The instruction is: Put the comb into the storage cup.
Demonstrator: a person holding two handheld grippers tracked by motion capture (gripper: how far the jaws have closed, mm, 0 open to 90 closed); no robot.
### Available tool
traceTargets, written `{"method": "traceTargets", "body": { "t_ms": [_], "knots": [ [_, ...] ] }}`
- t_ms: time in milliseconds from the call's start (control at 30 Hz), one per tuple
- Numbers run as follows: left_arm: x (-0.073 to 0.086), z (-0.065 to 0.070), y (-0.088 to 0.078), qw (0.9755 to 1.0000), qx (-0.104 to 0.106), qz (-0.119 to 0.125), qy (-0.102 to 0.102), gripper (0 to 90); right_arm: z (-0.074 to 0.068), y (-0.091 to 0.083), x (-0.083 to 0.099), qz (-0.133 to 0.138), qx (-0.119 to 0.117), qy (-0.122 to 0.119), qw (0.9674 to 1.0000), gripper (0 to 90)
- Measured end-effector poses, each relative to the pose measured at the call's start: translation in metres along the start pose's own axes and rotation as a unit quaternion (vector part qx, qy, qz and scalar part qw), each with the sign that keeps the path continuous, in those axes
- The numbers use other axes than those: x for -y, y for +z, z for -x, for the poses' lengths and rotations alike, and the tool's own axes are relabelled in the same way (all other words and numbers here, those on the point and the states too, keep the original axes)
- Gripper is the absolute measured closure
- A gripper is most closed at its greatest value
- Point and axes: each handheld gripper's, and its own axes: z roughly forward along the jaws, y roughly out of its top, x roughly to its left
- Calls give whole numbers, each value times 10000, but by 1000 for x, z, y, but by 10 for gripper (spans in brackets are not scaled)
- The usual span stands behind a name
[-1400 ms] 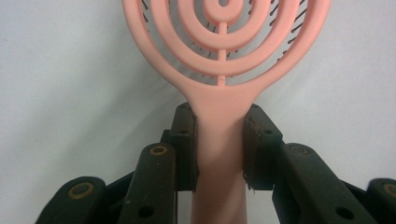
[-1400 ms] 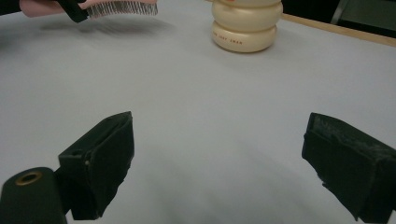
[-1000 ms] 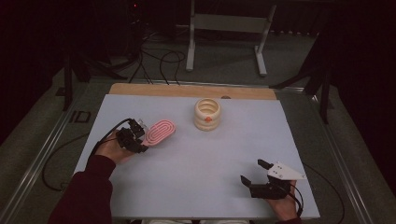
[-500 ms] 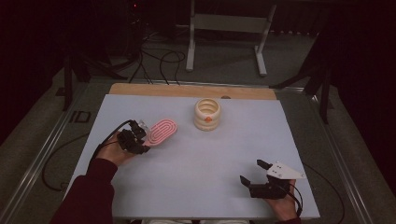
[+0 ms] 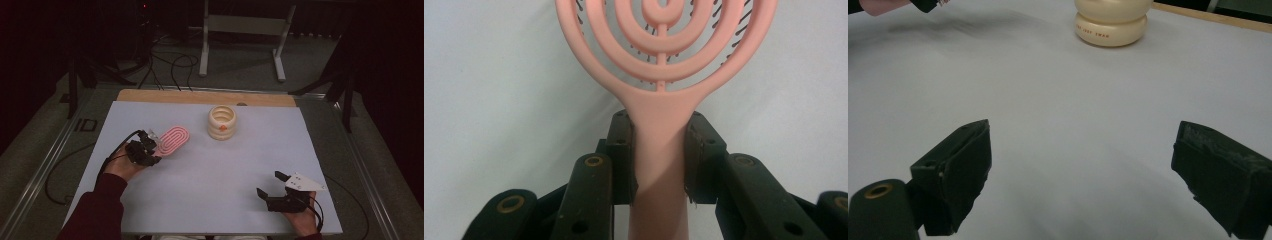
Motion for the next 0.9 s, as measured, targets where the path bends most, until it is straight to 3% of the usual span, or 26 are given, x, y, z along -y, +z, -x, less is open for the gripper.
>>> {"method": "traceTargets", "body": {
  "t_ms": [400,900],
  "knots": [
    [1,6,-1,9999,12,87,-48,695,0,1,0,-24,-1,2,10000,93],
    [-3,16,-8,9991,-60,409,-74,695,0,2,-1,-15,-54,96,9999,93]
  ]
}}
